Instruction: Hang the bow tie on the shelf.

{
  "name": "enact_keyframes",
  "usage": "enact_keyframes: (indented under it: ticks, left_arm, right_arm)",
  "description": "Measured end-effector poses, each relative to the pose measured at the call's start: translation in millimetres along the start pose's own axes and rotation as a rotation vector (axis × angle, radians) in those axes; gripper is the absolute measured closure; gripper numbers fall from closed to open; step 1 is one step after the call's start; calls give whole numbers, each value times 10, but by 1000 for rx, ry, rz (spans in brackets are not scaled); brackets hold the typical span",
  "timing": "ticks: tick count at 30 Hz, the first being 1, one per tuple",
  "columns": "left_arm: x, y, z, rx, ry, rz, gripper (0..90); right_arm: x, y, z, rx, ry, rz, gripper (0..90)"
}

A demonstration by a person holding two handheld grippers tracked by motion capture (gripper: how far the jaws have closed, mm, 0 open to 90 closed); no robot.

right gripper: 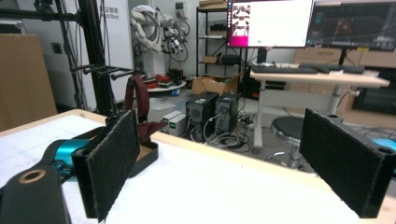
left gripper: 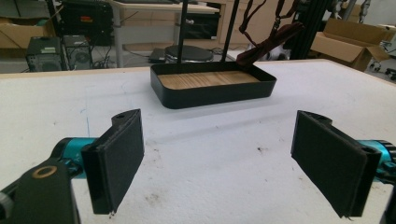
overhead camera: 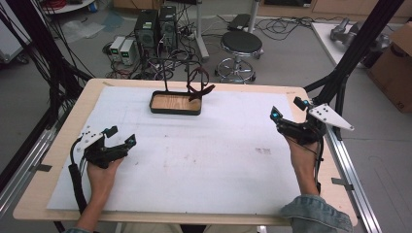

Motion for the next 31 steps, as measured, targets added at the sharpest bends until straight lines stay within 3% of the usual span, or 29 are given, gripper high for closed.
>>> enact_keyframes:
  ticks: [7, 12, 15, 23, 31]
  left_arm:
    - [-12, -7, 2, 0, 1, -6, 174]
    - [-20, -18, 5, -1, 0, -10, 174]
    - [-22, -18, 5, 0, 1, -11, 174]
    - [-24, -23, 13, -2, -3, -15, 174]
    - [-34, -27, 17, 1, -5, -15, 174]
  right_arm:
    - [-165, 14, 226, 55, -8, -2, 109]
    - [-267, -8, 446, 67, -24, 5, 109]
    - [-299, -23, 564, 63, -36, 12, 109]
    - [-312, -41, 913, 114, -93, 3, 109]
    - [-328, -26, 1017, 139, -98, 8, 109]
Point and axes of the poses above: each handheld gripper's, and its own axes: x roughly forward along the jaws, z roughly out of its underside, y roughly to its right, the point moved 9 cm from there along x, roughly forward along the jaws, and after that the axes turned 7 degrees about x, right-handed, at the moved point
